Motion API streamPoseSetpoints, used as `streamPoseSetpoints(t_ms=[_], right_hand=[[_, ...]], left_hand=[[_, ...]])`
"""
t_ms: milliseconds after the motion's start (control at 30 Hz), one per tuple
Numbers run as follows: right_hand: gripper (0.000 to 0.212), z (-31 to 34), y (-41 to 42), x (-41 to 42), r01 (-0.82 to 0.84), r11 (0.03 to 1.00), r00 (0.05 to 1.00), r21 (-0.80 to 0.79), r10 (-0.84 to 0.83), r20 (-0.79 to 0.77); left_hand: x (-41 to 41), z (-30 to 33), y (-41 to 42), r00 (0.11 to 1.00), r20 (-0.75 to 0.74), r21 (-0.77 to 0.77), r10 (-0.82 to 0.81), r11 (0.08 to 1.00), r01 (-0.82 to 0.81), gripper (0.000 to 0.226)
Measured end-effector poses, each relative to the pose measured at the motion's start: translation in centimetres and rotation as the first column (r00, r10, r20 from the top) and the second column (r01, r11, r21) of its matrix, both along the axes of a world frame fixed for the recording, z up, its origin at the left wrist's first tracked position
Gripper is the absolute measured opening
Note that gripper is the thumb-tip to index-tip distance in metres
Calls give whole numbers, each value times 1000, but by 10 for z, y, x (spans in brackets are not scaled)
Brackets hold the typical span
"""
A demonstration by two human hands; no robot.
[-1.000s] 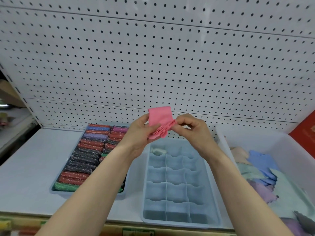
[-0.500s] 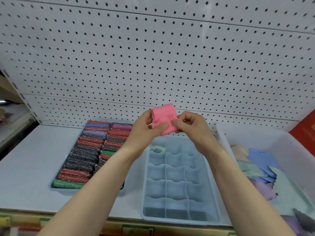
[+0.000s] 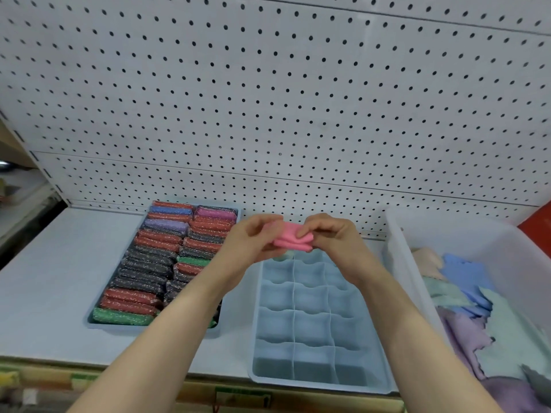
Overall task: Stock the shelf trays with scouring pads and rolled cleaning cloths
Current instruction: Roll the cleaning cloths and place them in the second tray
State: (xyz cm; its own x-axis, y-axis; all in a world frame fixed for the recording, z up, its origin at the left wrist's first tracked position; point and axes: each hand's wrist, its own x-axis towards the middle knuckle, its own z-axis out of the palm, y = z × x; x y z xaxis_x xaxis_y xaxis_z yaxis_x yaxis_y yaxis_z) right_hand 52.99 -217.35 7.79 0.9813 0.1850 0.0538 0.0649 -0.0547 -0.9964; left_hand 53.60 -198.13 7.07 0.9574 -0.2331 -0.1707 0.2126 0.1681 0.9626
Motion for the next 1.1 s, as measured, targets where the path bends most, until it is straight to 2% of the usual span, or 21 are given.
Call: streamPoseSetpoints(t_ms=[67, 167, 267, 333, 400, 433, 500, 533, 567, 667, 733, 800, 967, 1033, 1100], right_hand=[[35, -4, 0, -2, -19, 997, 998, -76, 14, -58], [23, -8, -9, -3, -44, 998, 975, -39, 35, -218], [21, -20, -21, 0, -206, 959, 943, -194, 142, -303], [18, -32, -28, 6, -189, 949, 939, -252, 100, -328], [16, -46, -39, 16, -23, 935, 960, -354, -78, -268], [16, -53, -46, 21, 76, 872, 968, -483, -181, -175], [9, -62, -54, 30, 221, 654, 959, -724, -281, 39], [11, -65, -55, 33, 250, 563, 955, -788, -276, 106], [14, -69, -53, 35, 245, 516, 958, -821, -258, 124], [20, -77, -43, 44, 219, 439, 968, -871, -206, 140], [24, -82, -38, 51, 185, 371, 979, -910, -155, 136], [25, -82, -36, 54, 170, 359, 984, -918, -106, 141], [20, -87, -31, 54, 202, 411, 976, -889, -15, 215], [20, -89, -25, 57, 165, 417, 984, -894, -12, 176], [20, -89, -20, 60, 123, 377, 992, -918, -32, 120]], left_hand=[[-3, -11, 0, 998, 55, 87, 8, 996, -12, 23], [-4, -22, 0, 999, 52, 131, 2, 991, -9, 24], [-4, -29, -7, 996, 70, 181, -56, 983, 43, 24], [0, -36, -13, 984, 152, 342, -94, 939, 37, 27], [11, -45, -15, 947, 277, 579, -162, 814, -30, 33], [17, -50, -14, 921, 335, 678, -200, 729, -88, 36], [33, -62, -15, 859, 408, 809, -311, 558, -182, 40], [40, -67, -16, 825, 415, 849, -383, 489, -200, 41], [48, -73, -19, 790, 407, 880, -458, 427, -207, 42], [64, -84, -31, 704, 350, 936, -618, 255, -242, 36], [66, -85, -38, 679, 313, 949, -663, 186, -256, 33], [67, -86, -40, 708, 266, 963, -654, 152, -222, 37], [72, -100, -40, 751, 285, 958, -596, 189, -214, 32], [72, -102, -40, 761, 259, 965, -595, 187, -182, 31], [71, -102, -39, 763, 268, 963, -589, 189, -192, 32]])
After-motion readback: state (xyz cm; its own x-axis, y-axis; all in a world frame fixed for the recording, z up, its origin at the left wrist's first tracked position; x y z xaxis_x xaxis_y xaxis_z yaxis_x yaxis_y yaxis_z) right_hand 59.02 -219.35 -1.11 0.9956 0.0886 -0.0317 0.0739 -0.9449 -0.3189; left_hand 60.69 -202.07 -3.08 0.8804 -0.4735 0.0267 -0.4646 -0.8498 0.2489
